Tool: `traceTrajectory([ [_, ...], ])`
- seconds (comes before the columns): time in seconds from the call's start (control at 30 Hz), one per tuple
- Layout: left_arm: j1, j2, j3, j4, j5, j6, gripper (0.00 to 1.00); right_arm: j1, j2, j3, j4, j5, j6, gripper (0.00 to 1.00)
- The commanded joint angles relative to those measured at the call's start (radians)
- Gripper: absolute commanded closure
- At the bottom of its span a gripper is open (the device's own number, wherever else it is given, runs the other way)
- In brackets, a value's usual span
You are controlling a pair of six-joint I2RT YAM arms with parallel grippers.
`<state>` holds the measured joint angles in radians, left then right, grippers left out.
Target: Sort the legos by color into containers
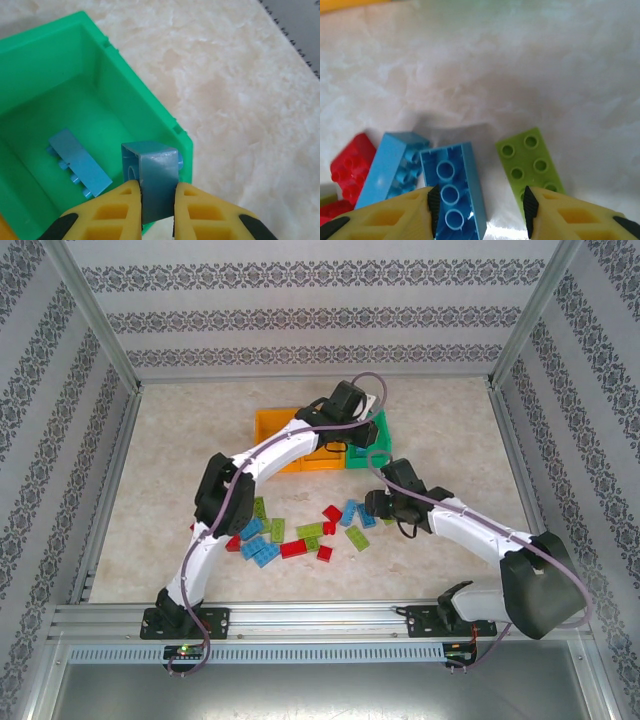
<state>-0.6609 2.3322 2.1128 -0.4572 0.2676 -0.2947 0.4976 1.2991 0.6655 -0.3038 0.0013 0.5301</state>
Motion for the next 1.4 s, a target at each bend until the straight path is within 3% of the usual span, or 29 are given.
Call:
traceTrajectory([
  [0.0, 0.006, 0.043, 0.086, -0.068, -0.027, -0.07, 0.83, 0.026, -0.026, -0.041, 0.008, 0.037, 0.044, 0.47],
  [0.13, 0.009, 0.073, 0.108, -0.043, -0.023, -0.111, 0.78, 0.057, -0.015, -0.056, 0.027, 0.038, 0.069, 0.43],
  [0.43, 0.009, 0.049, 0.09, -0.077, -0.025, -0.132, 0.43, 0.12, 0.057, -0.025, 0.019, 0.053, 0.061, 0.39],
  [0.83, 0.009, -0.098, -0.102, 0.041, 0.033, -0.21, 0.35, 0.147, 0.187, 0.064, -0.022, 0.076, 0.009, 0.45],
  [1.13, 0.018, -0.204, -0.238, 0.098, 0.011, -0.21, 0.25, 0.149, 0.218, 0.083, -0.047, 0.105, -0.001, 0.62],
  [1.37, 0.04, -0.321, -0.357, 0.115, -0.036, -0.19, 0.23, 0.151, 0.165, 0.084, -0.054, 0.11, 0.001, 0.72],
])
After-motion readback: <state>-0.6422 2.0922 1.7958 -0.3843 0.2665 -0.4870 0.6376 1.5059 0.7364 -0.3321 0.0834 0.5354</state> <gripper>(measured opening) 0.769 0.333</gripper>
